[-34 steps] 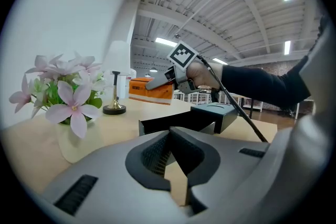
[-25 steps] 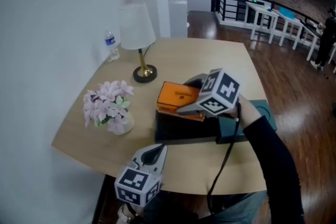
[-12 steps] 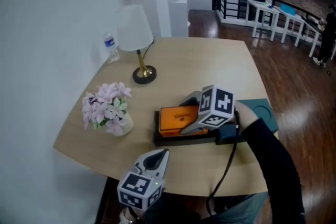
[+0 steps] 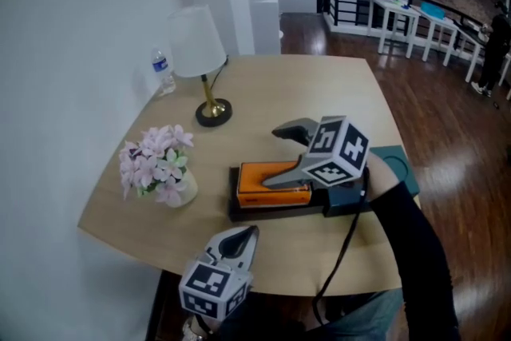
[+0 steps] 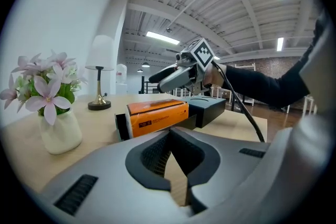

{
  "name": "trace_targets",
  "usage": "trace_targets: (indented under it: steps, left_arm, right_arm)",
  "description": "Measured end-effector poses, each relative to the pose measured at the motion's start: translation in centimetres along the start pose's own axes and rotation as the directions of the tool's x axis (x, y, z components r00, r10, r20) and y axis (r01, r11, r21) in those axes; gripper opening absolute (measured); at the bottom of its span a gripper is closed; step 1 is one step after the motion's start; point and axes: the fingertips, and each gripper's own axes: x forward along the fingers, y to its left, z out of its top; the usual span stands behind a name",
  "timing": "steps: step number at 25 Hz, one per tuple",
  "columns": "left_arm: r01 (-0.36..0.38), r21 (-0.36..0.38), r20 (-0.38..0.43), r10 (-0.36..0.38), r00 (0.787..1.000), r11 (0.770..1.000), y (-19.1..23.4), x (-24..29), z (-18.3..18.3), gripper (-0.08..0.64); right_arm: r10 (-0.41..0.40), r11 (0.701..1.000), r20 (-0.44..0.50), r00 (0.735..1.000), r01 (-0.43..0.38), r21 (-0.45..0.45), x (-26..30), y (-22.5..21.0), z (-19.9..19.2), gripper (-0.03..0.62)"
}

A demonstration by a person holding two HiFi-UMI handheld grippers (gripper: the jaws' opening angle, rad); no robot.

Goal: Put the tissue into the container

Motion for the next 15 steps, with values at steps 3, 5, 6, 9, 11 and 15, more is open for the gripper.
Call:
trace_targets:
  steps: [3, 5, 6, 9, 11, 15]
  left_arm:
    - [0.019, 0.006, 0.010, -0.019, 1.000, 1.000, -1.0, 0.3, 0.5, 0.000]
    - [0.037, 0.009, 0.018, -0.037, 0.999, 0.999, -2.0, 0.5, 0.9, 0.000]
    - [0.048, 0.011, 0.024, -0.048, 0.999, 0.999, -2.5, 0.7, 1.1, 0.000]
    - [0.083, 0.023, 0.038, -0.083, 0.996, 0.996, -4.3, 1.3, 1.4, 0.000]
    - [0.102, 0.030, 0.039, -0.104, 0.994, 0.994, -5.5, 1.7, 1.4, 0.000]
    - [0.119, 0.034, 0.041, -0.121, 0.992, 0.992, -7.1, 2.8, 1.2, 0.000]
  right_arm:
    - [-0.144, 0.989, 0.079, 0.986, 0.142, 0.030, -4.0, 0.7, 2.6, 0.474]
    - [-0.247, 0.968, 0.106, 0.963, 0.239, 0.083, -6.6, 1.9, 2.9, 0.472]
    - [-0.288, 0.954, 0.116, 0.950, 0.275, 0.118, -7.8, 2.7, 2.6, 0.472]
    - [-0.425, 0.890, 0.110, 0.899, 0.393, 0.231, -10.7, 4.8, -0.2, 0.472]
    - [-0.519, 0.824, 0.082, 0.851, 0.472, 0.315, -12.2, 6.0, -3.2, 0.456]
    - [-0.642, 0.675, 0.015, 0.766, 0.557, 0.484, -13.7, 8.2, -9.4, 0.397]
